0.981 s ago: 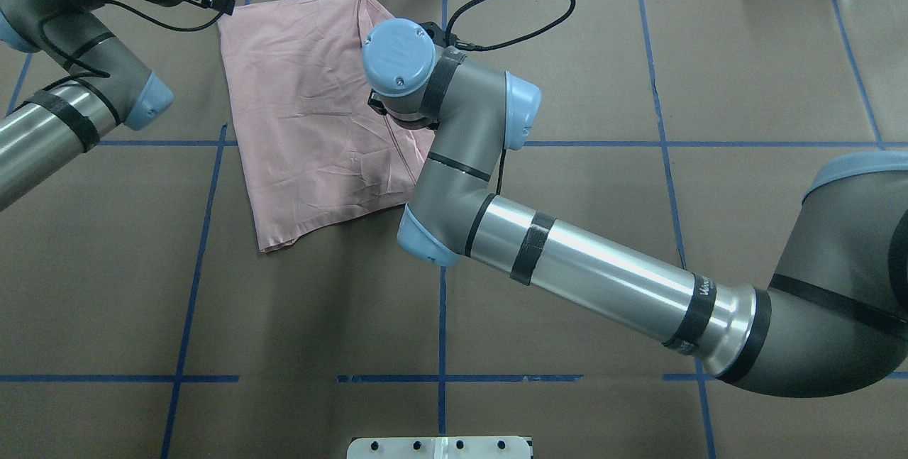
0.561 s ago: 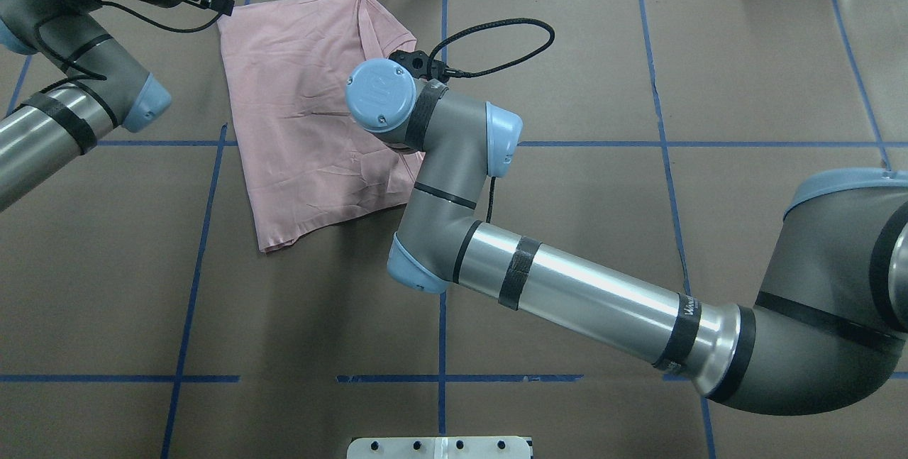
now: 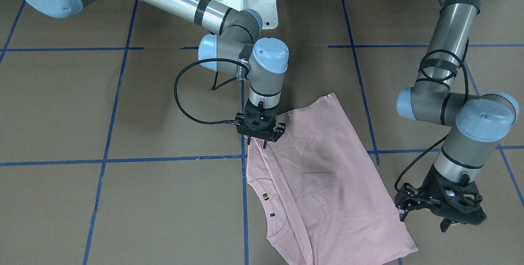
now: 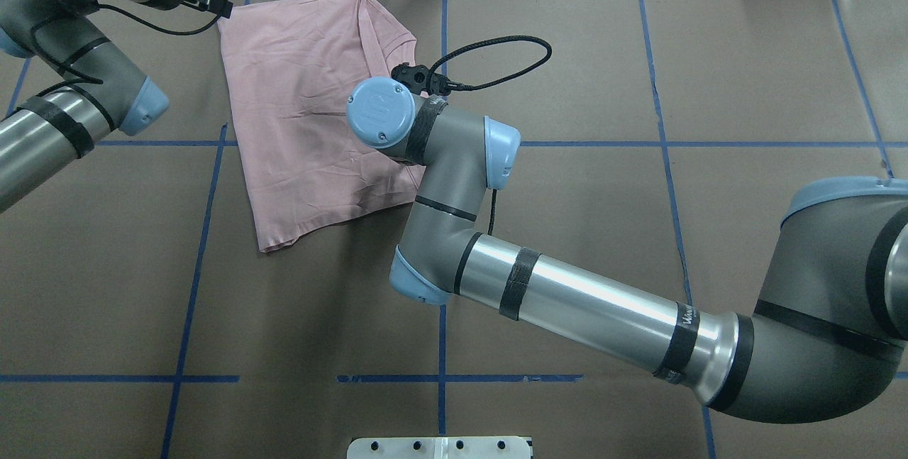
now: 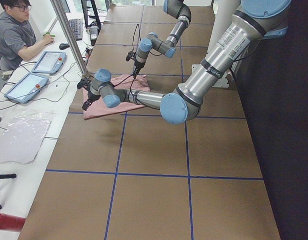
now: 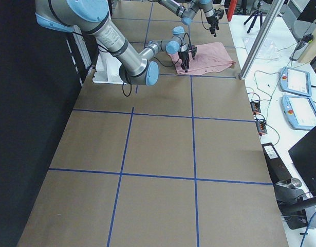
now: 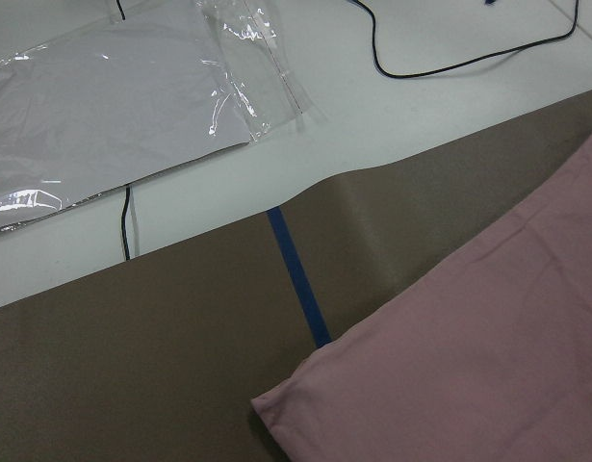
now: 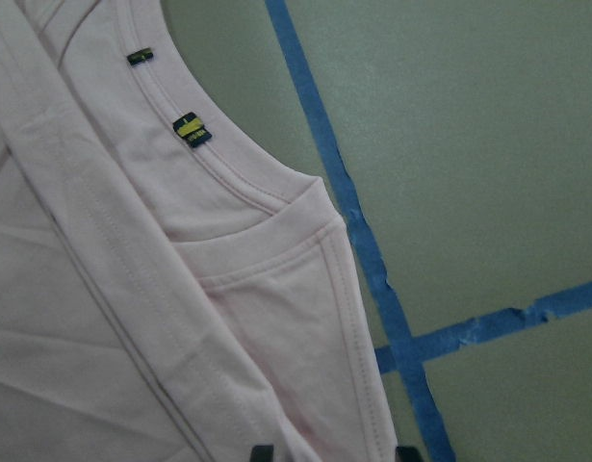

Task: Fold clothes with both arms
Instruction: 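Lower the right gripper onto the shirt's folded edge near the collar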

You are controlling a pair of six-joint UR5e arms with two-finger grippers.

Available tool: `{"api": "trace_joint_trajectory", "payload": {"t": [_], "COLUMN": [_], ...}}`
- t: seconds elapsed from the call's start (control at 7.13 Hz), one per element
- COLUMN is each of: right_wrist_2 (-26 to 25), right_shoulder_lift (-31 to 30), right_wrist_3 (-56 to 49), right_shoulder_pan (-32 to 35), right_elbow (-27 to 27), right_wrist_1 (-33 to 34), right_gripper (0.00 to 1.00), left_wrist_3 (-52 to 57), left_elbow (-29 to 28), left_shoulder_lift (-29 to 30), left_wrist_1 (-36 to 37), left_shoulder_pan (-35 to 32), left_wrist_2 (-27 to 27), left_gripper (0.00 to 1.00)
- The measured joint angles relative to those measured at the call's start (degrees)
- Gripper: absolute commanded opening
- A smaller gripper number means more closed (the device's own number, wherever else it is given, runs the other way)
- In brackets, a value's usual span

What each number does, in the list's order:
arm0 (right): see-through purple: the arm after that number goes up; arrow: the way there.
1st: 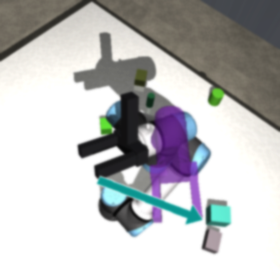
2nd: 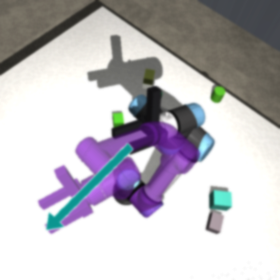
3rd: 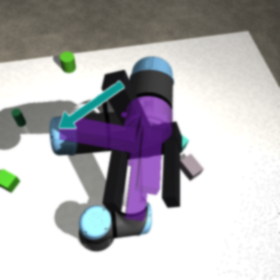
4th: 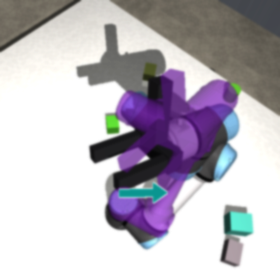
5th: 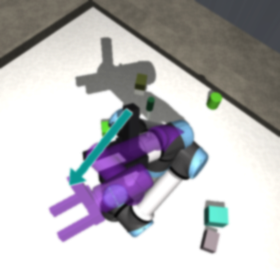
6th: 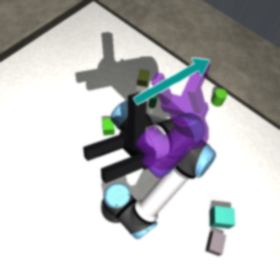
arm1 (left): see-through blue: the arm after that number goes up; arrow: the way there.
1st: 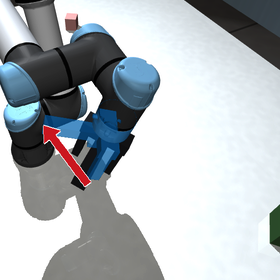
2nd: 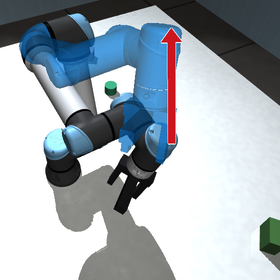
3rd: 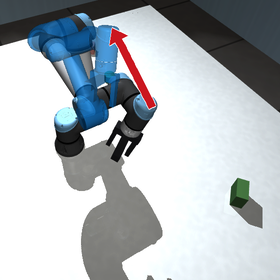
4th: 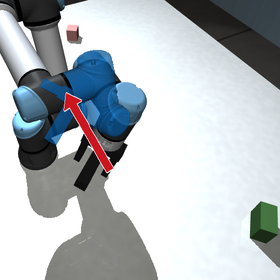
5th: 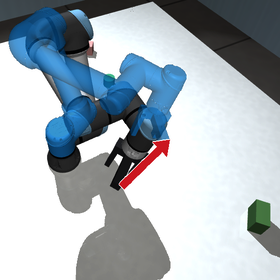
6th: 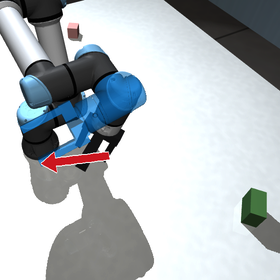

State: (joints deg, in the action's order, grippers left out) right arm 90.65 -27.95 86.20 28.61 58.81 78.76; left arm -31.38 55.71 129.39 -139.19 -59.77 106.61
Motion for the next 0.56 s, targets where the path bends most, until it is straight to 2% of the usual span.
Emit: {"api": "trace_joint_trajectory", "payload": {"t": [0.42,0.56], "right_wrist_2": [-0.6,-0.7], "right_shoulder_lift": [-0.2,-0.3], "right_wrist_3": [0.2,0.2], "right_shoulder_pan": [-0.6,-0.7], "right_elbow": [0.0,0.0], "right_wrist_1": [0.0,0.0], "right_gripper": [0.52,0.46], "left_wrist_3": [0.0,0.0], "left_elbow": [0.0,0.0], "left_shoulder_lift": [0.0,0.0], "left_wrist_1": [0.0,0.0], "left_shoulder_pan": [0.0,0.0], "left_wrist_2": [0.0,0.0], "left_gripper": [1.0,1.0]}}
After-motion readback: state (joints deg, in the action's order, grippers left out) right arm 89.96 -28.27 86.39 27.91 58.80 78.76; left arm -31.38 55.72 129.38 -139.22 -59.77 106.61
